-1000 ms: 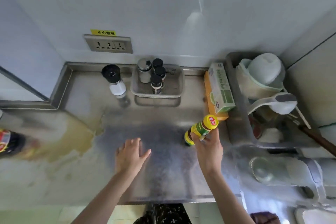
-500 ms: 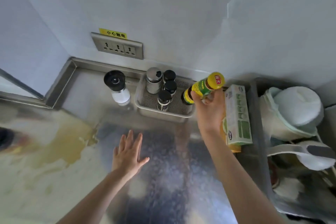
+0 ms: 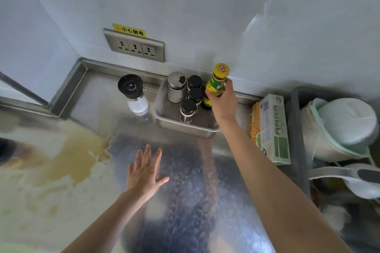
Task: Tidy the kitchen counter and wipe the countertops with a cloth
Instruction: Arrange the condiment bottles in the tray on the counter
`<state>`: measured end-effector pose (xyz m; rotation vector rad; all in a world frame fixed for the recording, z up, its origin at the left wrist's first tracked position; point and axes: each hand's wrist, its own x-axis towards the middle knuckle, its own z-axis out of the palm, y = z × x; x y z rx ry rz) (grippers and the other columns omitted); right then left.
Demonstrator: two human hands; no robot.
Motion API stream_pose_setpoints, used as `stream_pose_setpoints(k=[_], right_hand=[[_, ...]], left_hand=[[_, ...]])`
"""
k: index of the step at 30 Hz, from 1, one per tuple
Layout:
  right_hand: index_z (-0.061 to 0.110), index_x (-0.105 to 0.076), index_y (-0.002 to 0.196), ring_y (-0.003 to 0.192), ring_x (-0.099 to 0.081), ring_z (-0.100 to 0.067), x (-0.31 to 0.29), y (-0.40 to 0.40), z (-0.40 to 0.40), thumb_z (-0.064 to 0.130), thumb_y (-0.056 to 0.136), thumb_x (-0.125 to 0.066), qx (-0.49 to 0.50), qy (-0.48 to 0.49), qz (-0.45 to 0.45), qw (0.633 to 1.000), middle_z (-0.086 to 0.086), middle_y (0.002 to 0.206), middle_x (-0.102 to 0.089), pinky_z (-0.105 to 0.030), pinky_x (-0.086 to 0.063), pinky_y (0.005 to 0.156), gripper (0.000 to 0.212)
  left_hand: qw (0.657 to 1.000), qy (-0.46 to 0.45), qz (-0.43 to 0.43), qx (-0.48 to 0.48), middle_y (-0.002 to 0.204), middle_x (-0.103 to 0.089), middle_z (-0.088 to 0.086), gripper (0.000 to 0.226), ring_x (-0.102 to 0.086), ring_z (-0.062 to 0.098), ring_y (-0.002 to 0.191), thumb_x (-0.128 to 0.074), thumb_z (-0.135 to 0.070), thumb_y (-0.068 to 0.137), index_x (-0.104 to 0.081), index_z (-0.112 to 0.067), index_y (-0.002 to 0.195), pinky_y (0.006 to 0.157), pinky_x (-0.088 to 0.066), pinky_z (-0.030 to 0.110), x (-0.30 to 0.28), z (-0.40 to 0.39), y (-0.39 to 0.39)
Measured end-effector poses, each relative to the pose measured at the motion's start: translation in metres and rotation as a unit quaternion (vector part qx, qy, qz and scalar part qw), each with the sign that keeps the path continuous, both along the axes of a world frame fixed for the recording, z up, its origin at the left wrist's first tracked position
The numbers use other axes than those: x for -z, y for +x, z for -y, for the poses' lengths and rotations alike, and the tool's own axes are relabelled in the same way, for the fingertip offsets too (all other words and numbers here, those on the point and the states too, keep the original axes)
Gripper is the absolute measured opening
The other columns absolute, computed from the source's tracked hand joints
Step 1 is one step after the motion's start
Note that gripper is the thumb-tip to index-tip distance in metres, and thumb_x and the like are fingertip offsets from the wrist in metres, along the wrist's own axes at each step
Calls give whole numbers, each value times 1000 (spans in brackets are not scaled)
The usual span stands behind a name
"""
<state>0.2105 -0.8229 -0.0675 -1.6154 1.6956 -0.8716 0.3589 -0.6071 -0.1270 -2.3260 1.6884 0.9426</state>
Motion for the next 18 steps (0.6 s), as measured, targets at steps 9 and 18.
stream_pose_setpoints(k=[9, 18], right_hand=[[12, -40, 132, 117, -53, -22, 1, -5, -6, 22, 81, -69, -34, 44, 34, 998, -8, 128, -56, -28, -40, 94, 59], [2, -52, 112, 98, -53, -24, -35, 58, -105, 2, 82, -59, -108, -151, 27, 982, -13, 109, -53, -28, -43, 84, 31]], left_hand=[[999, -20, -34, -27, 156, 3, 5, 77, 1, 26, 144, -53, -49, 85, -10, -26, 146, 114, -16, 44, -12, 4, 3], [979, -128, -85, -135, 145, -30, 14, 57, -31, 28, 134, -59, -28, 85, -38, -11, 136, 109, -24, 34, -50, -13, 41]])
